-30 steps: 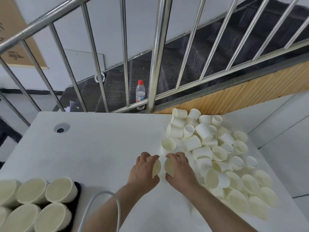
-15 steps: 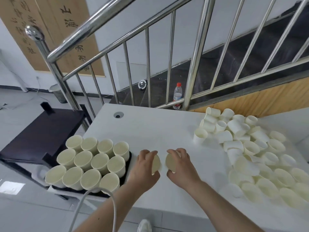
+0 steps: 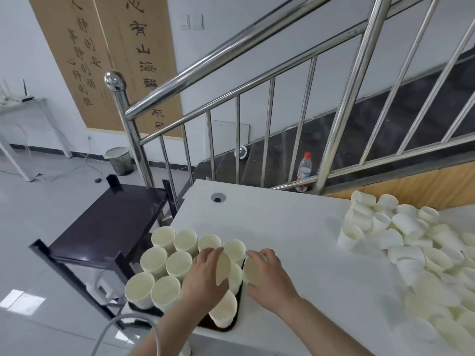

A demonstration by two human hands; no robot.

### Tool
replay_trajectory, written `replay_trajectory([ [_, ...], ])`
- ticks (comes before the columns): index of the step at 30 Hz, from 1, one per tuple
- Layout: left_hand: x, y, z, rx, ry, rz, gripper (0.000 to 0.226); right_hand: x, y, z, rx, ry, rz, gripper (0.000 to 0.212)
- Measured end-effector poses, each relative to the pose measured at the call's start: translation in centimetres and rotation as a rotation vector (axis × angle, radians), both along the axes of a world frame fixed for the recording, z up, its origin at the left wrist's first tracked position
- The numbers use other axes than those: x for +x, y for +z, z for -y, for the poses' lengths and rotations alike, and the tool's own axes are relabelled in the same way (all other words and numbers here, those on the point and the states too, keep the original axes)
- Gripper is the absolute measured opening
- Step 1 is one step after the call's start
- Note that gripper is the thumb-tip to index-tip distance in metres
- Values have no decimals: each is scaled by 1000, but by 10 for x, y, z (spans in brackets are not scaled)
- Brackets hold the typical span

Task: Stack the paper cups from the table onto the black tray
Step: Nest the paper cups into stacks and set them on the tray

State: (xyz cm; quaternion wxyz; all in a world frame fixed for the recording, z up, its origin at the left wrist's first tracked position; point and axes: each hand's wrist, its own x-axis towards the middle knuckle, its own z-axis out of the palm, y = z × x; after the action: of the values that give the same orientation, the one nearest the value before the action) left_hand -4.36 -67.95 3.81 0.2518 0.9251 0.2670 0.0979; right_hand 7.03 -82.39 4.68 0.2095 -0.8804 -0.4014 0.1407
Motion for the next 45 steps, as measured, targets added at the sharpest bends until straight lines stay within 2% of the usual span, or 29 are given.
replay_trajectory([
  [10, 3, -13, -80, -9, -132, -145, 72, -15, -7, -71, -104, -50, -10, 65],
  [20, 14, -31, -87, 12, -265, -274, 75, -21, -30, -82, -198, -118, -24, 73],
  [26, 15, -35, -91, 71, -240, -314, 62, -18, -39, -84, -254, -126, -3, 60],
  [35, 16, -36, -89, 85, -219, -338, 59, -16, -45, -84, -250, -109, -8, 57],
  [45, 46, -11, -32, 95, -269, -218, 53, 8, -16, -27, -147, -152, 50, 62],
])
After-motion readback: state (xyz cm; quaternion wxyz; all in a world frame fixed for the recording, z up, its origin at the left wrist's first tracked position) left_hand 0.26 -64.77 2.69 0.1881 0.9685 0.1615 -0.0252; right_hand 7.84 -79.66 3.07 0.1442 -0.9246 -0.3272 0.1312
